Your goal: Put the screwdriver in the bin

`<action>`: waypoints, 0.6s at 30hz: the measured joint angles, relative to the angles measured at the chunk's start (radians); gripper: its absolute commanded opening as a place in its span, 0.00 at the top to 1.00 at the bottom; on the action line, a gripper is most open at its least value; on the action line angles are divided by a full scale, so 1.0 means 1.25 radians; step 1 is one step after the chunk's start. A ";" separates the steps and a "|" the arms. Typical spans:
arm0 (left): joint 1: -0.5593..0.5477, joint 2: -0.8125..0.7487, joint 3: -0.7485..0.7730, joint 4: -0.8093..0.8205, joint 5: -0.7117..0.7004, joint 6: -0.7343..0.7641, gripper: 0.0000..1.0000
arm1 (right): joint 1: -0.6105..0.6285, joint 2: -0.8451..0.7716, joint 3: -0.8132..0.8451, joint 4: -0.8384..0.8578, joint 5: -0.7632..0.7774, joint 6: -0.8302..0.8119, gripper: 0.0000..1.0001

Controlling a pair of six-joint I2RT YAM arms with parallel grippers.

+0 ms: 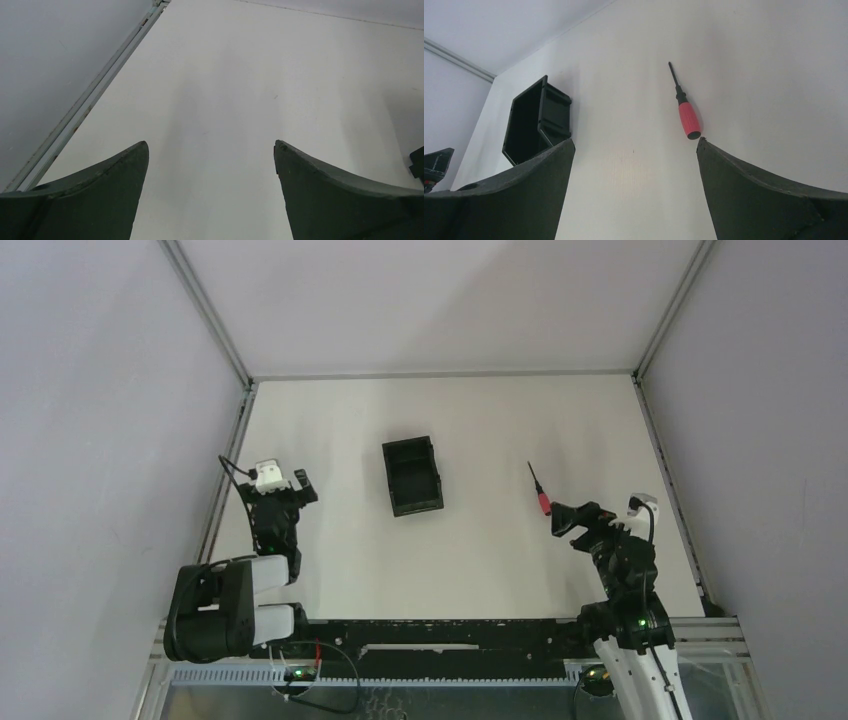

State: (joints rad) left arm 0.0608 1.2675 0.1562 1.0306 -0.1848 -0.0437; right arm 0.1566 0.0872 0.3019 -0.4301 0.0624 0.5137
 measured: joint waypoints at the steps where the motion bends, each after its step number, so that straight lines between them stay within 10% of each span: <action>1: 0.000 0.000 0.000 0.000 0.000 0.000 0.00 | 0.000 0.000 0.000 0.007 0.001 -0.001 0.00; 9: 0.000 0.000 0.000 0.000 0.000 0.000 0.00 | 0.000 0.118 0.098 0.079 -0.030 -0.089 0.05; 18: 0.000 0.000 0.000 0.000 0.000 0.000 0.00 | -0.009 0.818 0.677 -0.078 -0.007 -0.231 0.08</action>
State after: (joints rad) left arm 0.0608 1.2675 0.1562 1.0306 -0.1848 -0.0437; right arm 0.1452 1.1095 1.1481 -0.5274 0.0540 0.2245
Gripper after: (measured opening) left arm 0.996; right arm 0.946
